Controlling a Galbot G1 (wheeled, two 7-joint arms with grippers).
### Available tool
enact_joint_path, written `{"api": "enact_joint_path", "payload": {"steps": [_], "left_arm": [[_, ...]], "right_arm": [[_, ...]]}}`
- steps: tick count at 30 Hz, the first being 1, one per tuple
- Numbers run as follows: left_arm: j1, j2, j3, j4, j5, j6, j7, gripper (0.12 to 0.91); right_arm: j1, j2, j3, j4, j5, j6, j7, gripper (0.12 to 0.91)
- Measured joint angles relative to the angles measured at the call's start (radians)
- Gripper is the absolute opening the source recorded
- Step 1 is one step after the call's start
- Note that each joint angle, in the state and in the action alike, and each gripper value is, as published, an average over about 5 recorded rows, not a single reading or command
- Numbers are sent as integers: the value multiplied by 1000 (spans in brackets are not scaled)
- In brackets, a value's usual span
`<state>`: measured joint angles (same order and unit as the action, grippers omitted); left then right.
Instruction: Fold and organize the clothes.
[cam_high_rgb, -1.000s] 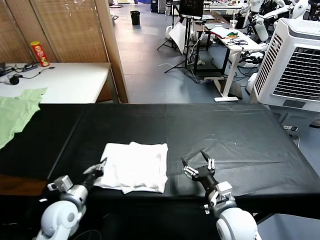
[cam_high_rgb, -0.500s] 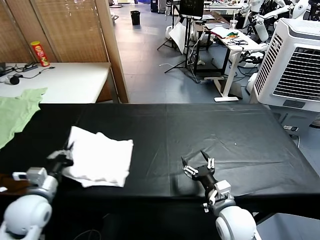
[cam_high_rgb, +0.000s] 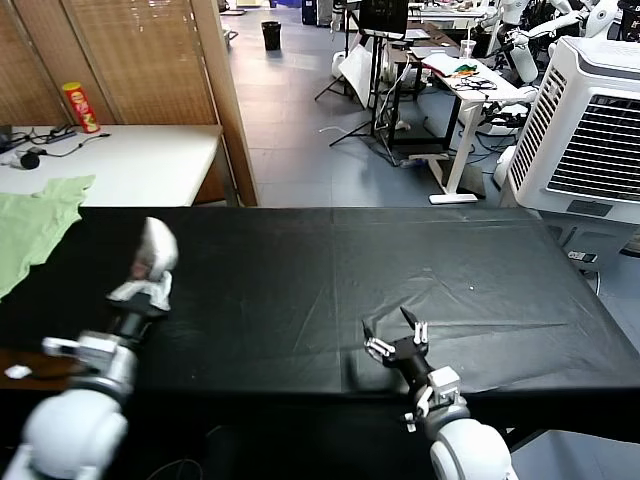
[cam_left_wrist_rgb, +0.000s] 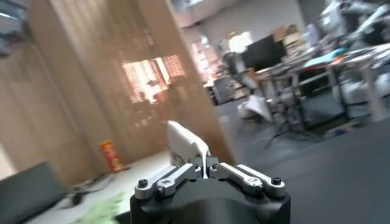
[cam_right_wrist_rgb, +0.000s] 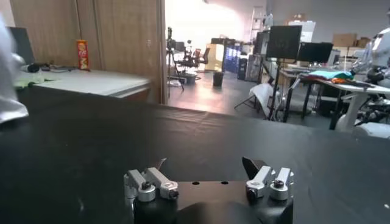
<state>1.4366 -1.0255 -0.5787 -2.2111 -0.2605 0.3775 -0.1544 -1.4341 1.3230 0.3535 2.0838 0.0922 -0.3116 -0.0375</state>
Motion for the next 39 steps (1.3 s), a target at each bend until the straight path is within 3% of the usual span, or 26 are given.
{"api": "enact_joint_path", "payload": {"steps": [3,6,12,14,17,22,27,34,39], "left_arm": [[-43,-68,138,63,16,-26,0,151],[-95,-135,251,123,21,-44,16,216],[-142,-183,338,152,10,-96,101,532],[-143,-179,340,146,-8,-122,120,649],[-140,-167,331,128,-33,-152,127,764],[-121,-145,297,95,-19,-171,123,797],[-79,-146,256,65,16,-187,121,798],[2,-166,192,31,32,-214,116,798],[64,-185,148,11,39,-231,107,798]], "right_arm": [[-20,2,1,11,10,-2,-8,798],[-40,-4,-3,25,46,-21,-21,798],[-44,-26,-30,37,143,-93,-38,798],[-28,-28,-46,29,176,-116,-21,798],[16,-22,-78,5,234,-144,23,798],[125,10,-146,-68,306,-152,88,798],[237,62,-207,-182,346,-150,114,798],[368,141,-257,-348,370,-142,111,775],[433,186,-266,-436,370,-132,92,648]]}}
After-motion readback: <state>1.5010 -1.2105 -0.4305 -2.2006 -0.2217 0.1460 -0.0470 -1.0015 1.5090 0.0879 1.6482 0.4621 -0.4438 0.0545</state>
